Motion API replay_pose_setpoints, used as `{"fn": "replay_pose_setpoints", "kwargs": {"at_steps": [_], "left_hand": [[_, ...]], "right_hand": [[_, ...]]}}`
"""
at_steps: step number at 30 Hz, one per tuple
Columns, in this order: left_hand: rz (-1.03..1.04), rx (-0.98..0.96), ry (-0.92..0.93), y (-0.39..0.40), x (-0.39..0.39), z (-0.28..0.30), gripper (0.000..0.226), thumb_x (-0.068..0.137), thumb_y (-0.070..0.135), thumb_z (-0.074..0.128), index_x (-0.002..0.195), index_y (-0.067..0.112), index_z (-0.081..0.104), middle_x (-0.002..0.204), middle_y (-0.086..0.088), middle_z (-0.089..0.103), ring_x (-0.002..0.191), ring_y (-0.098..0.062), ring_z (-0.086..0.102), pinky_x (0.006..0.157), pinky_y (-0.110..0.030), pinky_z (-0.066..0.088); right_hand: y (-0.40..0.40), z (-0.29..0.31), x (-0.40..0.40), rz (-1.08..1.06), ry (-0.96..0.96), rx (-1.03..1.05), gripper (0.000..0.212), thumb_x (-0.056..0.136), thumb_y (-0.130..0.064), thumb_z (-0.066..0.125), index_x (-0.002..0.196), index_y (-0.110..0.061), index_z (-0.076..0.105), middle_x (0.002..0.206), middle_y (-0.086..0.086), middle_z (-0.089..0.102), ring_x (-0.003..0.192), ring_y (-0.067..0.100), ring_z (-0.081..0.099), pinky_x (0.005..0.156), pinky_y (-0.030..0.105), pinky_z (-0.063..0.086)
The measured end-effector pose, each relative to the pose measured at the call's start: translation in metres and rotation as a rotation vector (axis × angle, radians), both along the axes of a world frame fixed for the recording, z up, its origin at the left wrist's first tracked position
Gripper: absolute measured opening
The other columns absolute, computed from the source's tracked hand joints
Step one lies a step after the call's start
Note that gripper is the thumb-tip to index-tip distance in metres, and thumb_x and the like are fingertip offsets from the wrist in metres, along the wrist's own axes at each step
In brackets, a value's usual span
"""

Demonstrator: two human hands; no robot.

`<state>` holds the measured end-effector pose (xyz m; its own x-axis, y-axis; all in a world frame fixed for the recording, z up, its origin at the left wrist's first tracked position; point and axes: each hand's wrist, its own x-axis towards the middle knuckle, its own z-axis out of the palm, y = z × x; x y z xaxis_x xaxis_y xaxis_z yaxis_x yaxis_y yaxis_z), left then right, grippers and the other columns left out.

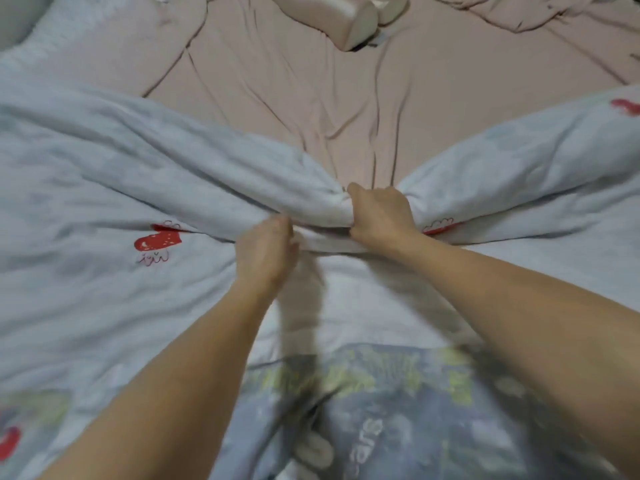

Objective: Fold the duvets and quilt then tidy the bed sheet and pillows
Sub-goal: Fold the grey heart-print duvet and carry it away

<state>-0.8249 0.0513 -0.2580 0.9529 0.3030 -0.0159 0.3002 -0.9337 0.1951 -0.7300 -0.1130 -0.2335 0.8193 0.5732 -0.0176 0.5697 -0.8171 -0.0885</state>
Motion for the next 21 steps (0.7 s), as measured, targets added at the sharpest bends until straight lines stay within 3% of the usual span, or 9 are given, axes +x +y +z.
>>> {"fn": "replay_pose_setpoints", "kwargs": {"at_steps": [2,4,6,8,11,14,16,17,21], "left_hand": [[-0.1,0.065,-0.106,-0.002,-0.019,0.041,0.055,0.076,0.025,0.074,0.123,0.012,0.048,0.124,-0.009,0.051,0.116,-0.031,0.047,0.091,-0.041,0.042],[-0.244,0.215,0.023,-0.004,-0.032,0.081,0.09,0.076,0.024,0.074,0.148,0.011,0.021,0.153,-0.01,0.024,0.142,-0.032,0.019,0.115,-0.044,0.022],[-0.304,0.335,0.126,-0.009,-0.044,0.129,0.106,0.08,0.028,0.071,0.153,0.014,-0.004,0.161,-0.004,-0.001,0.148,-0.029,-0.007,0.12,-0.047,0.002],[-0.356,0.382,0.176,-0.015,-0.054,0.171,0.116,0.077,0.038,0.073,0.152,0.016,-0.012,0.161,-0.003,-0.005,0.147,-0.03,-0.013,0.119,-0.048,-0.004],[-0.495,0.39,0.321,-0.035,-0.071,0.235,0.109,0.073,0.047,0.073,0.153,0.017,0.005,0.157,-0.004,0.024,0.148,-0.026,0.007,0.118,-0.046,-0.006],[-0.591,0.329,0.4,-0.056,-0.1,0.29,0.063,0.076,0.038,0.07,0.133,0.02,0.048,0.122,-0.002,0.062,0.118,-0.022,0.054,0.117,-0.041,0.014],[-0.566,0.325,0.436,-0.065,-0.13,0.314,0.044,0.077,0.033,0.07,0.117,0.019,0.061,0.109,-0.003,0.065,0.098,-0.023,0.059,0.091,-0.034,0.042],[-0.534,0.303,0.44,-0.069,-0.149,0.324,0.04,0.077,0.031,0.069,0.115,0.019,0.062,0.106,-0.003,0.065,0.09,-0.023,0.057,0.077,-0.031,0.043],[-0.563,0.242,0.398,-0.084,-0.236,0.326,0.042,0.078,0.03,0.065,0.119,0.022,0.057,0.101,-0.002,0.063,0.082,-0.023,0.055,0.069,-0.03,0.043]], "right_hand": [[-0.014,0.033,-0.025,-0.006,0.076,0.039,0.046,0.077,-0.017,0.058,0.12,-0.017,0.039,0.084,0.007,0.06,0.078,0.034,0.057,0.06,0.034,0.033],[-0.028,0.067,-0.047,-0.006,0.125,0.08,0.048,0.079,-0.026,0.062,0.119,-0.018,0.038,0.08,0.005,0.057,0.077,0.033,0.058,0.06,0.034,0.035],[-0.045,0.11,-0.076,0.02,0.128,0.082,0.046,0.08,-0.039,0.065,0.115,-0.019,0.042,0.086,0.005,0.063,0.075,0.031,0.057,0.059,0.034,0.037],[-0.061,0.149,-0.101,0.053,0.118,0.074,0.045,0.081,-0.044,0.064,0.114,-0.021,0.046,0.089,0.004,0.066,0.074,0.028,0.056,0.059,0.034,0.039],[-0.081,0.201,-0.137,0.117,0.103,0.046,0.049,0.083,-0.044,0.062,0.126,-0.025,0.047,0.096,0.005,0.068,0.082,0.029,0.061,0.063,0.033,0.042],[-0.096,0.238,-0.171,0.169,0.073,0.051,0.045,0.083,-0.038,0.061,0.124,-0.027,0.046,0.095,0.006,0.067,0.08,0.03,0.06,0.061,0.032,0.039],[-0.104,0.252,-0.198,0.199,0.067,0.041,0.041,0.081,-0.037,0.062,0.117,-0.026,0.046,0.09,0.006,0.067,0.076,0.029,0.058,0.06,0.034,0.041],[-0.108,0.258,-0.213,0.205,0.072,0.033,0.043,0.08,-0.039,0.062,0.117,-0.025,0.045,0.09,0.006,0.067,0.076,0.029,0.058,0.061,0.034,0.043],[-0.124,0.269,-0.279,0.193,0.168,-0.032,0.05,0.079,-0.049,0.062,0.12,-0.025,0.045,0.099,0.004,0.067,0.081,0.027,0.058,0.065,0.032,0.04]]}}
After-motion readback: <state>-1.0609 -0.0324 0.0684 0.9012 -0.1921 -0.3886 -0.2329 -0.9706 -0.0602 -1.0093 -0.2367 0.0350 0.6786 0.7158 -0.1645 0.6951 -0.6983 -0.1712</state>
